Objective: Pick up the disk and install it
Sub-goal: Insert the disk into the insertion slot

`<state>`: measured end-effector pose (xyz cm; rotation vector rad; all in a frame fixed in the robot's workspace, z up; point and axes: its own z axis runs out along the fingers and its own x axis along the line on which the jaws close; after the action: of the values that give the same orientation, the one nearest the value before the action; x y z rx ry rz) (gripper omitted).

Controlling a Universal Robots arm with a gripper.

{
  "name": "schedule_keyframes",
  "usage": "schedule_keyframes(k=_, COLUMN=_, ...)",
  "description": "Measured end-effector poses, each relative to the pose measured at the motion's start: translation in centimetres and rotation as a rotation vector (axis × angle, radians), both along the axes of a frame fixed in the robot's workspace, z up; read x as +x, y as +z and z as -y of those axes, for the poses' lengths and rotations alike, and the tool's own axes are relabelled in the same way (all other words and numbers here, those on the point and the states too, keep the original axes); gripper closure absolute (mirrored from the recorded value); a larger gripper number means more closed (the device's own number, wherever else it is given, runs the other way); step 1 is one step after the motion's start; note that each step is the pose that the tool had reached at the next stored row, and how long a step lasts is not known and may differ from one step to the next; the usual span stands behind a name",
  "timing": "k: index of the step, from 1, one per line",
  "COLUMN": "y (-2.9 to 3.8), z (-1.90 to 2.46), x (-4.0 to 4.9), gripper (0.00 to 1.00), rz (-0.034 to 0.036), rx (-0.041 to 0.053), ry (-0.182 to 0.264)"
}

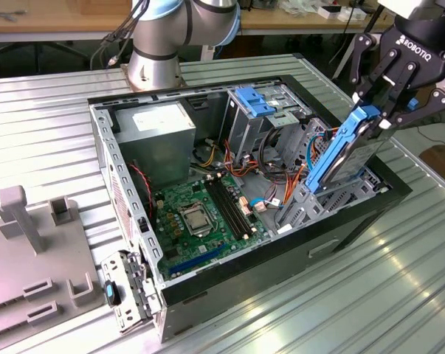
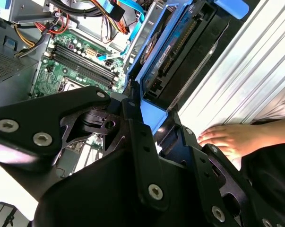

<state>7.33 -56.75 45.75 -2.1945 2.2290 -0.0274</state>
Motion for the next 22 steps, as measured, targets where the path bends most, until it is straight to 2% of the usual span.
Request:
schedule_keyframes(k=11, y=-0.14, z=0.0, x=0.01, gripper=0.63, rz=-0.0009, rx=-0.0022, ry=0.0)
schedule_keyframes(k=13, y=0.11, z=-0.06, x=0.01, gripper=0.63, rz=-0.0014, rx=-0.0045, ry=0.0)
schedule_keyframes(k=14, y=0.1, z=-0.29, x=0.01, gripper=0.63, rz=-0.0014, rx=-0.0239, ry=0.0)
schedule_keyframes(k=15, y=0.1, z=-0.7, x=0.01, gripper=0.63, rz=-0.0013, rx=-0.031, ry=0.008)
schedule_keyframes(k=16, y=0.09, z=-0.78, x=0.01, gripper=0.63, rz=-0.0009, rx=-0.0318, ry=0.035)
schedule_keyframes(k=22, y=-0.38, z=-0.78, x=0.01, gripper=0.63, rz=-0.0009, rx=-0.0319, ry=0.035)
